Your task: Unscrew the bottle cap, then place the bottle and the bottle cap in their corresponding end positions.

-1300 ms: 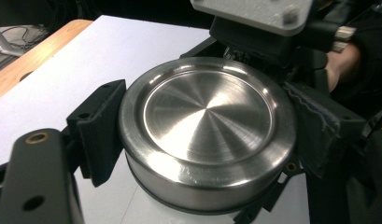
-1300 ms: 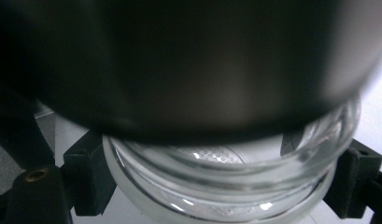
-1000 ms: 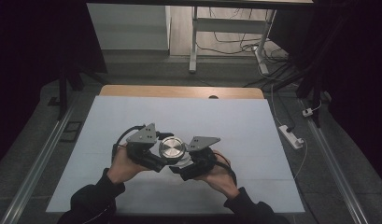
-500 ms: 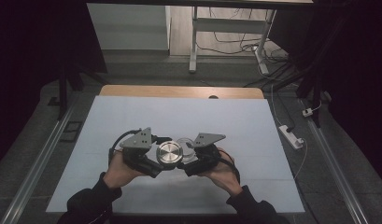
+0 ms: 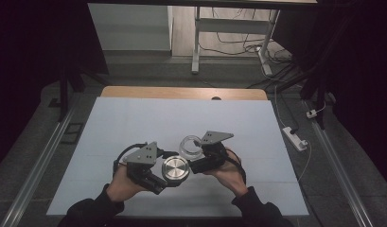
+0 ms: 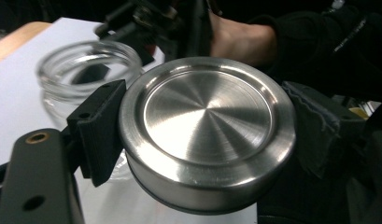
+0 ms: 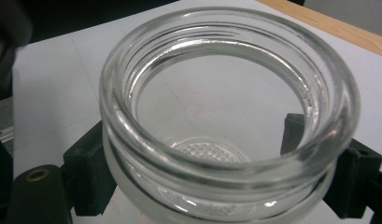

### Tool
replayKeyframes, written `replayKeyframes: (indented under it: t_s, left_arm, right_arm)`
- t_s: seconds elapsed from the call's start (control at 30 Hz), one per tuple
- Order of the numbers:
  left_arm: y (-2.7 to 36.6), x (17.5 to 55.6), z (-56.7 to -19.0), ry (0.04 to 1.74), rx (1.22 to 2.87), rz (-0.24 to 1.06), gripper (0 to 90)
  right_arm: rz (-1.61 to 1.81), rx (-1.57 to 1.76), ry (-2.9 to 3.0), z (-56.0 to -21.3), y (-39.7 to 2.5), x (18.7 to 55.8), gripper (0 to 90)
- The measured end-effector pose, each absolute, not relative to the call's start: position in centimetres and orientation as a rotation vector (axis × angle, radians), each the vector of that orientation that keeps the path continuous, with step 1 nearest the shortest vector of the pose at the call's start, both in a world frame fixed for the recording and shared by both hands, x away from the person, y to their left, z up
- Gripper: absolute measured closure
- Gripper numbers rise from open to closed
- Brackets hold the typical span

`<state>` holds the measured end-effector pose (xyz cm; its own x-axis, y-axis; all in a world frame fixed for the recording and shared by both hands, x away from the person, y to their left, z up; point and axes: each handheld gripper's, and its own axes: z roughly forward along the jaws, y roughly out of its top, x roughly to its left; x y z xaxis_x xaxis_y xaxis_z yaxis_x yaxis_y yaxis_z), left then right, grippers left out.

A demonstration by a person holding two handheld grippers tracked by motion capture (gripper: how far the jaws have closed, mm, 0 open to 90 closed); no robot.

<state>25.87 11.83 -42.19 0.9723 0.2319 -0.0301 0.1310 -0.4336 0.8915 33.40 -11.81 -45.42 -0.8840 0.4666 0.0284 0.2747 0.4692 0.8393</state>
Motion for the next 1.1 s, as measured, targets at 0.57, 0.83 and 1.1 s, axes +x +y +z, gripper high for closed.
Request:
replayKeyframes:
  t_s: [0.57,0.83,1.1]
  left_arm:
    - [10.2,25.3,-45.0,0.219,2.067,0.082,20.0]
    - [9.8,25.5,-46.1,0.218,2.078,0.091,20.0]
    - [9.6,25.9,-47.1,0.227,2.091,0.112,20.0]
  right_arm:
    - [1.367,0.679,2.483,-45.3,-11.8,34.3,14.4]
    - [1.367,0.710,2.463,-45.2,-11.9,35.2,14.4]
    - [1.358,0.720,2.459,-45.5,-11.2,36.3,14.4]
